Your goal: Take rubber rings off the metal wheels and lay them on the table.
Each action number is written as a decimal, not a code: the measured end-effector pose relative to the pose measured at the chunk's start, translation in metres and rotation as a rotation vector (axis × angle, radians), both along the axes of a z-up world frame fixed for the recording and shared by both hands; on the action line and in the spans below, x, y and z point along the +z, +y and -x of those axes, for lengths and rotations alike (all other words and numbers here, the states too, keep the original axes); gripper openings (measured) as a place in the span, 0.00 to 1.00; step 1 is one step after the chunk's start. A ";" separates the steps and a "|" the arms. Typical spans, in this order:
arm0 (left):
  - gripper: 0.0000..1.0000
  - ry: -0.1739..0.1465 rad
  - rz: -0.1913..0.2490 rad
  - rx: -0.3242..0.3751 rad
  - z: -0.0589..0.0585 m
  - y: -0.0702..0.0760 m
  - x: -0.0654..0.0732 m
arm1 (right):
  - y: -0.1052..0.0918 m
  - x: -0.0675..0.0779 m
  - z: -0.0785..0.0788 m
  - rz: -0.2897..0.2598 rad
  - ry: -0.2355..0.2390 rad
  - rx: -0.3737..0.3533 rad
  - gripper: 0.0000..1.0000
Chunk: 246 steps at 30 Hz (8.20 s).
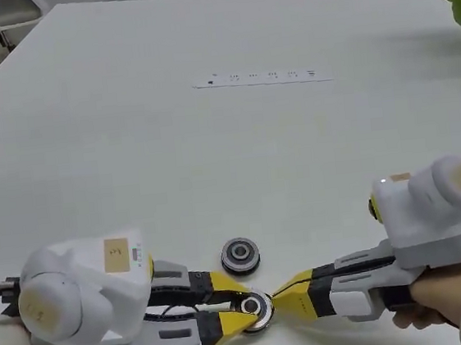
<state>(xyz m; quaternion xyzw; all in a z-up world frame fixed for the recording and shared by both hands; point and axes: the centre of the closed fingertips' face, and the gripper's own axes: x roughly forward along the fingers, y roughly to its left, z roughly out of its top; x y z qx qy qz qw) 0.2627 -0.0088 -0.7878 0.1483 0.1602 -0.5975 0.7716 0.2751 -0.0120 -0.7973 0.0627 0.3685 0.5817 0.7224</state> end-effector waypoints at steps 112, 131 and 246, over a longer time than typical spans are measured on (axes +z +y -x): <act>0.63 -0.054 0.030 0.047 -0.006 0.038 0.061 | 0.007 0.017 0.005 0.012 -0.061 0.037 0.00; 0.89 -0.081 0.012 0.158 -0.001 0.090 0.078 | 0.007 0.025 0.009 0.022 -0.072 0.061 0.00; 0.97 0.035 0.026 0.348 0.032 0.137 0.041 | 0.072 0.013 0.015 0.097 -0.100 0.270 0.00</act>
